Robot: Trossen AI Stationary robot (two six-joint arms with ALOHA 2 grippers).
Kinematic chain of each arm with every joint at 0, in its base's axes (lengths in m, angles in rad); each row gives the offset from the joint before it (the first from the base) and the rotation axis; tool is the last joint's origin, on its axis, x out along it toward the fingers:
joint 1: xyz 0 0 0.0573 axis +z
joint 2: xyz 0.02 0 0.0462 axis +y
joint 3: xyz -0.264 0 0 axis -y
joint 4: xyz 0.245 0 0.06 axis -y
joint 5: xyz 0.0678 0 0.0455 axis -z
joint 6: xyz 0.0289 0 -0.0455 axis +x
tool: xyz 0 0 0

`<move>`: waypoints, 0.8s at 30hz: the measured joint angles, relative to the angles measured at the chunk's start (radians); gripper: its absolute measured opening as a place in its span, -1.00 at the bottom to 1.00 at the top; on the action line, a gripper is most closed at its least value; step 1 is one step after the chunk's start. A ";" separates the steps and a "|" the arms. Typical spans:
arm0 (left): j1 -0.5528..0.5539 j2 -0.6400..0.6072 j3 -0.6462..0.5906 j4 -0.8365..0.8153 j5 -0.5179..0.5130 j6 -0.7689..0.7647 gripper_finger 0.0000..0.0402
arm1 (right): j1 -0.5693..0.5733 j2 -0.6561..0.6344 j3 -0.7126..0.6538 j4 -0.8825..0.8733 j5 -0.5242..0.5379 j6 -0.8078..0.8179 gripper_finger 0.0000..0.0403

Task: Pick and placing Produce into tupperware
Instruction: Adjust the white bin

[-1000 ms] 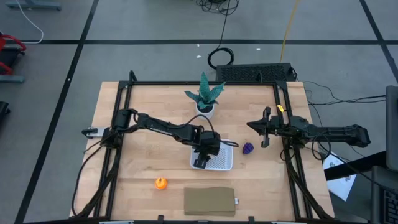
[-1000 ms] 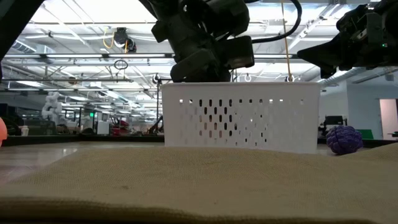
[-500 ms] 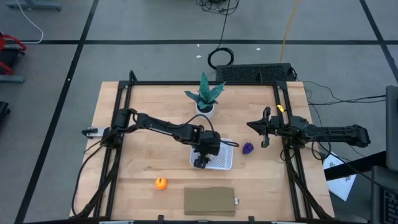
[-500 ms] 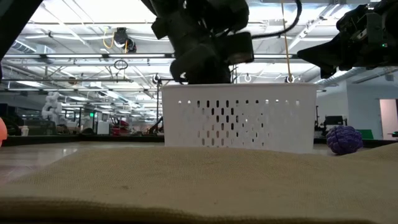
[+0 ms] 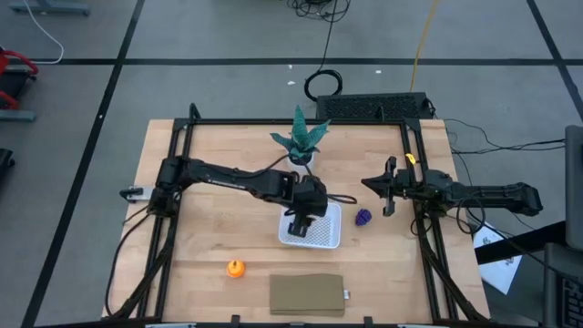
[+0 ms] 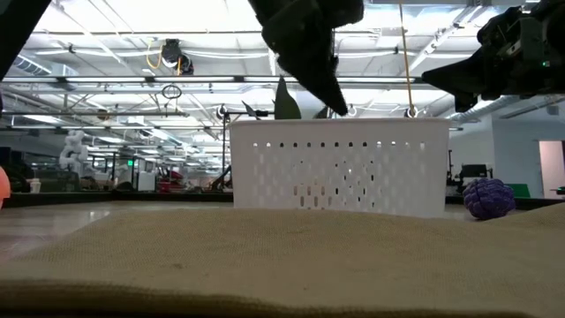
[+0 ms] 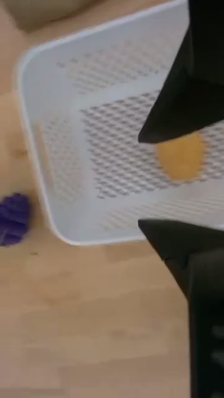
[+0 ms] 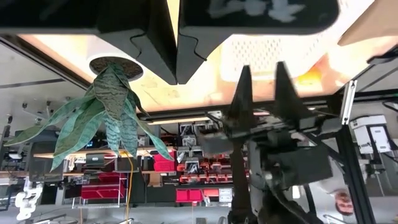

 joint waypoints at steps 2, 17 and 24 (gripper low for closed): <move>0.001 -0.013 0.000 -0.009 -0.024 0.005 -0.21 | 0.000 0.000 0.000 -0.001 0.000 0.007 -1.00; 0.090 -0.026 -0.140 -0.006 -0.152 -0.123 -0.92 | 0.000 0.014 0.000 -0.007 -0.001 0.008 -1.00; 0.099 -0.026 -0.179 0.009 -0.152 -0.138 -0.97 | 0.000 0.014 0.000 -0.007 -0.001 0.008 -1.00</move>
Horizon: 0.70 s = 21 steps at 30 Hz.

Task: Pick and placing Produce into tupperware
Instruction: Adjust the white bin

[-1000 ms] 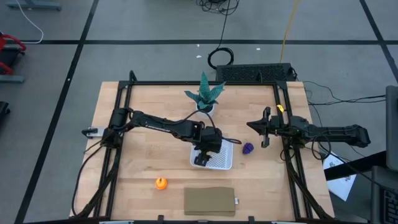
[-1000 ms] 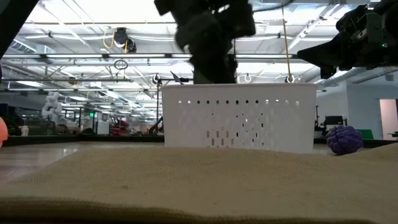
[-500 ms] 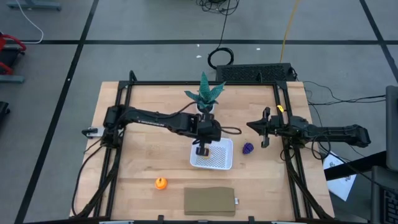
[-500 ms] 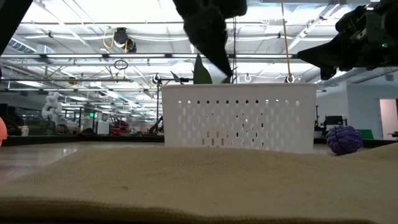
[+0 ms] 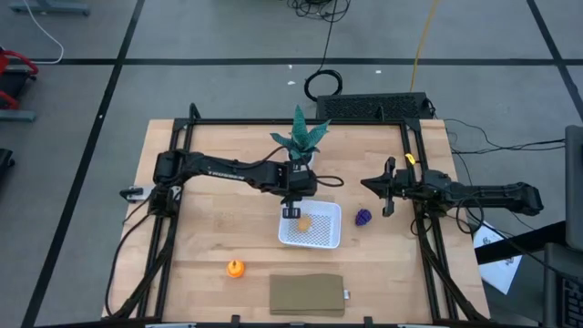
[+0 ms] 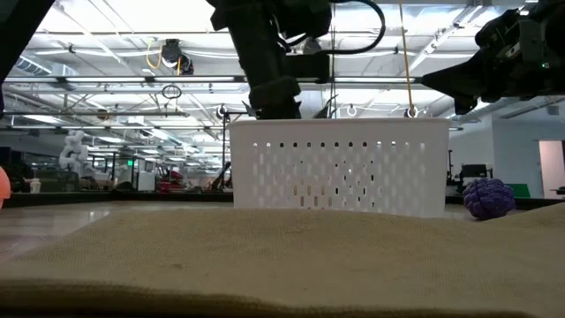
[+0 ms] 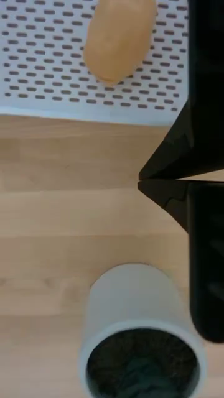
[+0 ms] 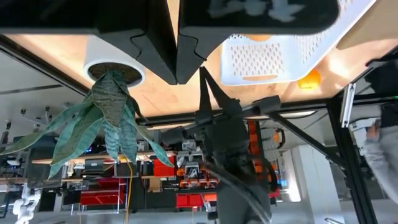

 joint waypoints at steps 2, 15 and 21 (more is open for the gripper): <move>-0.004 0.000 -0.001 -0.005 0.000 -0.008 -0.97 | 0.000 0.000 0.000 0.000 0.000 0.000 -1.00; -0.047 0.000 -0.001 -0.028 0.009 -0.041 -0.99 | 0.000 0.000 0.000 0.000 0.000 0.000 -1.00; -0.054 0.000 -0.001 -0.028 0.008 -0.047 -0.99 | 0.000 0.000 0.000 0.000 0.000 0.000 -1.00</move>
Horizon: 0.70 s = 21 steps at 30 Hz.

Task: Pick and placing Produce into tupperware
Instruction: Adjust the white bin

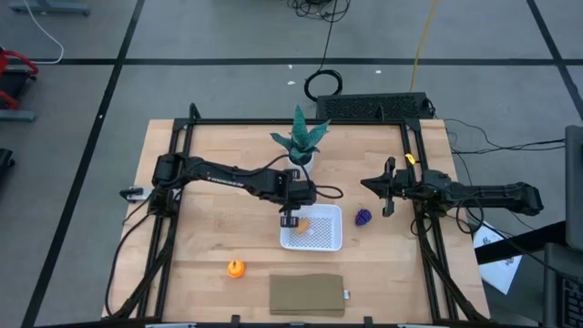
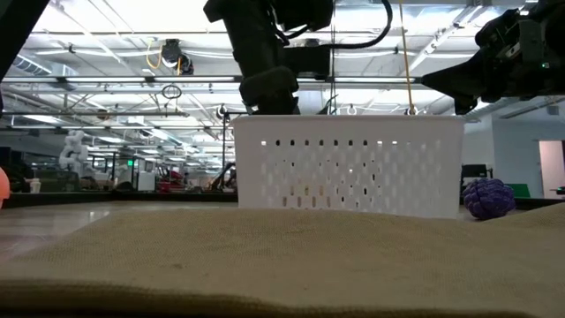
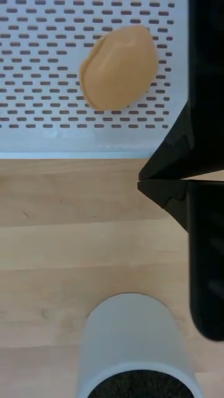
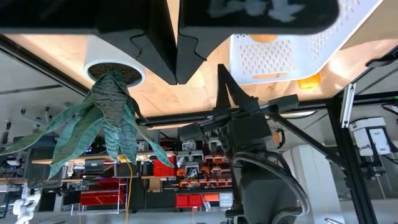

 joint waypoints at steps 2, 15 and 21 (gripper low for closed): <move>0.001 0.000 0.000 0.000 -0.007 -0.002 -0.98 | 0.000 0.000 0.000 0.000 0.000 0.000 -1.00; 0.001 0.000 0.000 0.000 -0.007 -0.002 -0.99 | 0.000 0.000 0.000 0.000 0.000 0.000 -1.00; 0.001 0.000 0.000 0.002 -0.037 0.000 -0.97 | 0.000 0.000 0.000 -0.001 0.000 0.000 -1.00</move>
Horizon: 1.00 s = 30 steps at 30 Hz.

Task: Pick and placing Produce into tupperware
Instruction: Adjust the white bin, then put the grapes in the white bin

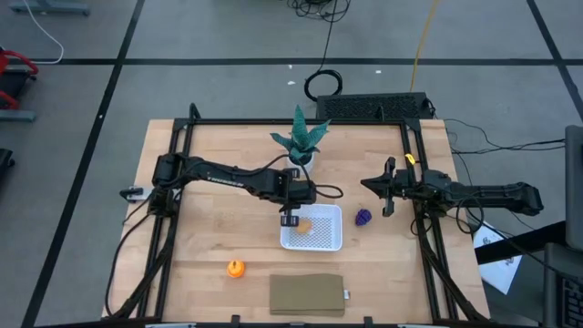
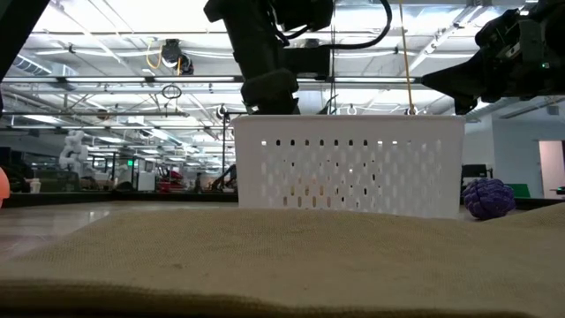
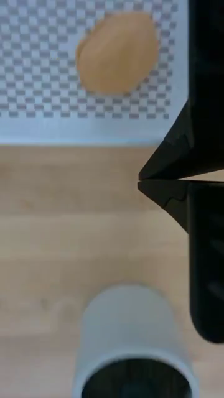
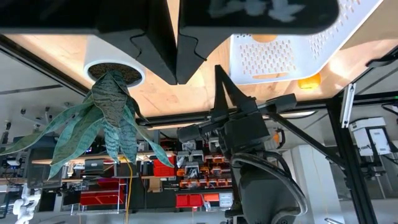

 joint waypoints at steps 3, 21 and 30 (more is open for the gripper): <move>0.000 0.000 0.000 0.004 -0.074 0.035 -0.97 | 0.000 0.000 0.000 0.000 0.000 0.000 -1.00; 0.014 -0.302 -0.125 0.283 0.065 0.249 -1.00 | 0.000 0.010 0.000 -0.013 0.000 0.005 -1.00; 0.014 -0.625 -0.515 0.633 0.032 0.189 -1.00 | 0.000 0.022 0.000 -0.004 0.000 0.028 -1.00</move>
